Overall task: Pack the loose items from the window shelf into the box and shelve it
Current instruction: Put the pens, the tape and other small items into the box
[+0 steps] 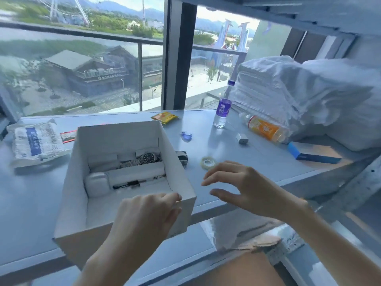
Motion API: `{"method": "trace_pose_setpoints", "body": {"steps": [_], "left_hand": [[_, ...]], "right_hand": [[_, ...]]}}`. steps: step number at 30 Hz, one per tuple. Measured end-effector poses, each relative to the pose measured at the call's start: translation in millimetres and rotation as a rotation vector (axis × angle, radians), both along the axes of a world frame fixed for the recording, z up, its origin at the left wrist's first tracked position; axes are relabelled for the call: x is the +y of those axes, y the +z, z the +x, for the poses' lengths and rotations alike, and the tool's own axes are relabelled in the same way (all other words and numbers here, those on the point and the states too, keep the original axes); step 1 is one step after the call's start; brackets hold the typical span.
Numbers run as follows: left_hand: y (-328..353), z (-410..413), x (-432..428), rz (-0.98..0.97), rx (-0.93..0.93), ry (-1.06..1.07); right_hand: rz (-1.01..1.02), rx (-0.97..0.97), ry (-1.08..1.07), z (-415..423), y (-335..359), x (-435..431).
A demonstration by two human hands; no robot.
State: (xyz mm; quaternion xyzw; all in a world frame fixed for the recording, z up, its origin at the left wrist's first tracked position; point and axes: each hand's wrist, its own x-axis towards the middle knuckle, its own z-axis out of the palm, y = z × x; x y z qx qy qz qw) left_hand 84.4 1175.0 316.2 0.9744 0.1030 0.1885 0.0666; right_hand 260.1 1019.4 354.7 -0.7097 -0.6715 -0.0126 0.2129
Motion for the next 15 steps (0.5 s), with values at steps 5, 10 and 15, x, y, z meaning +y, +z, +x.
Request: {"method": "trace_pose_setpoints", "body": {"steps": [5, 10, 15], "left_hand": [[-6, 27, -39, -0.107, -0.136, 0.254], [-6, 48, -56, -0.130, -0.218, 0.400], [-3, 74, -59, -0.028, -0.059, 0.538]], "right_hand": [[-0.034, 0.149, -0.054, 54, -17, -25], [-0.110, 0.159, -0.087, 102, -39, -14], [-0.181, 0.153, -0.089, 137, -60, 20]]}}
